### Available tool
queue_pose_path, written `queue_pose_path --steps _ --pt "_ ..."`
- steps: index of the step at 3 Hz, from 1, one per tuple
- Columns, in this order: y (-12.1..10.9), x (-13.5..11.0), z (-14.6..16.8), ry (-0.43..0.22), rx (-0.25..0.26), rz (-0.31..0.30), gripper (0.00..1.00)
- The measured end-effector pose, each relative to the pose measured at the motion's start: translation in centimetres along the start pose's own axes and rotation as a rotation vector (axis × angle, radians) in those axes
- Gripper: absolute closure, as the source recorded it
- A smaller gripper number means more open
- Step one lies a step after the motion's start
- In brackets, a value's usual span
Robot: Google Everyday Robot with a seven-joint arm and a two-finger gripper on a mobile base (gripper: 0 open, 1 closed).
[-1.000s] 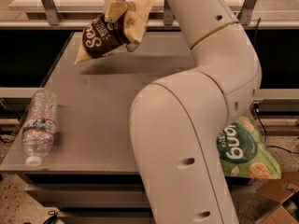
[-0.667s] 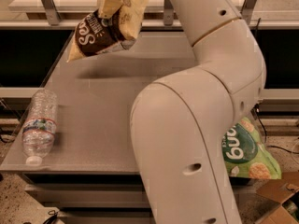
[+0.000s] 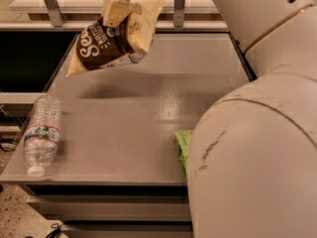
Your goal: Move brown chip bag near water bottle
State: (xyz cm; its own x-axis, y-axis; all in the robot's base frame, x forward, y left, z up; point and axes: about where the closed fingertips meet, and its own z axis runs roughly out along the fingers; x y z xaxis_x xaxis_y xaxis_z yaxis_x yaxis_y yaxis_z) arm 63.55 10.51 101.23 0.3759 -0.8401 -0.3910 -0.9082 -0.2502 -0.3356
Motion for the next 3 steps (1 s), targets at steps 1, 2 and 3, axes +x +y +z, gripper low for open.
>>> queue_pose_path --steps 1,2,3 --pt "-0.2 -0.1 0.1 -0.003 0.004 0.0 1.0" --pt "-0.2 -0.5 0.6 -0.033 -0.011 -0.017 1.0" --pt "0.4 -1.1 0.6 -0.057 -0.042 -0.039 1.0"
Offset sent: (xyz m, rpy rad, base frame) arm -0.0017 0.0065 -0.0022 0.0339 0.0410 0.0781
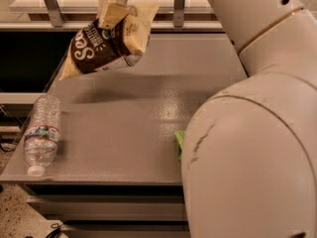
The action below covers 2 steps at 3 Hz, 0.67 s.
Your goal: Move brown chip bag near water bottle
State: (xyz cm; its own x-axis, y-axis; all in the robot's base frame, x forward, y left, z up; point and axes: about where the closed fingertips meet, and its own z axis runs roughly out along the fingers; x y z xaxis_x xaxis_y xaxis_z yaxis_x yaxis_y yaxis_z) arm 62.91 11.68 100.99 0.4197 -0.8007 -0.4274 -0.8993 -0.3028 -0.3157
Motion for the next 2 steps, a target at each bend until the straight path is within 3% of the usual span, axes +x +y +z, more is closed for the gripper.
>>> queue_pose_path --steps 2 --pt "2.6 -0.3 -0.9 -0.064 -0.05 -0.02 1.0"
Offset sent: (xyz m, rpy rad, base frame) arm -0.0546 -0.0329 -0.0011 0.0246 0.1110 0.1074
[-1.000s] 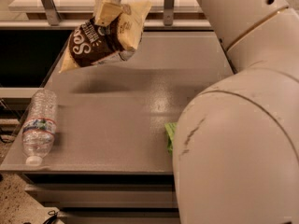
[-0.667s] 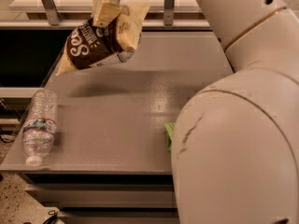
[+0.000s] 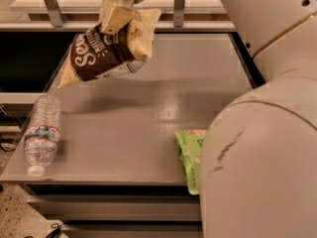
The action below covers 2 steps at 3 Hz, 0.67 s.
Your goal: Move brown chip bag near water bottle
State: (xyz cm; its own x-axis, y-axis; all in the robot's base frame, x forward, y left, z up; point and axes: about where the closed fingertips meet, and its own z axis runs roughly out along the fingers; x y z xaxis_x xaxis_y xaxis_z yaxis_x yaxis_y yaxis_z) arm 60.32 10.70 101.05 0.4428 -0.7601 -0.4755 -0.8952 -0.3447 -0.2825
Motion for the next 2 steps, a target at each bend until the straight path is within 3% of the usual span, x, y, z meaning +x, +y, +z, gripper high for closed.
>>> queue_pose_path --steps 2 --pt "3.0 -0.1 -0.4 -0.082 -0.074 -0.042 1.0"
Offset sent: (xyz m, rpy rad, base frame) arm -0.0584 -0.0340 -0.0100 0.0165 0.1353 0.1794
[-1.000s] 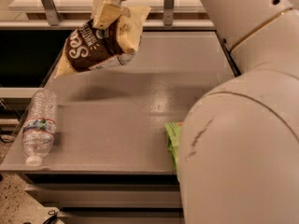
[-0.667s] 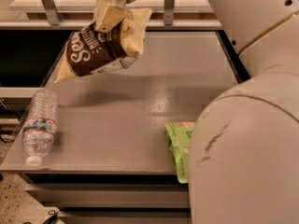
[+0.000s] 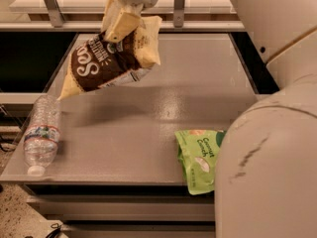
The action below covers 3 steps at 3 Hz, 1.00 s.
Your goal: Move brown chip bag near water bottle
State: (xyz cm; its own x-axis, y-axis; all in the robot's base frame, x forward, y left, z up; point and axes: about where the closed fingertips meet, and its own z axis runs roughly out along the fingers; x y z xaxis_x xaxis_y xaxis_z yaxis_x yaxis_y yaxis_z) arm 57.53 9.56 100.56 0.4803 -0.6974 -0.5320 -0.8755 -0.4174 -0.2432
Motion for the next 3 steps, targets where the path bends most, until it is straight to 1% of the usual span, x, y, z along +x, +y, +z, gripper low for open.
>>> queue_pose_path --steps 3 --pt "3.2 -1.5 1.1 -0.124 -0.101 -0.081 1.0"
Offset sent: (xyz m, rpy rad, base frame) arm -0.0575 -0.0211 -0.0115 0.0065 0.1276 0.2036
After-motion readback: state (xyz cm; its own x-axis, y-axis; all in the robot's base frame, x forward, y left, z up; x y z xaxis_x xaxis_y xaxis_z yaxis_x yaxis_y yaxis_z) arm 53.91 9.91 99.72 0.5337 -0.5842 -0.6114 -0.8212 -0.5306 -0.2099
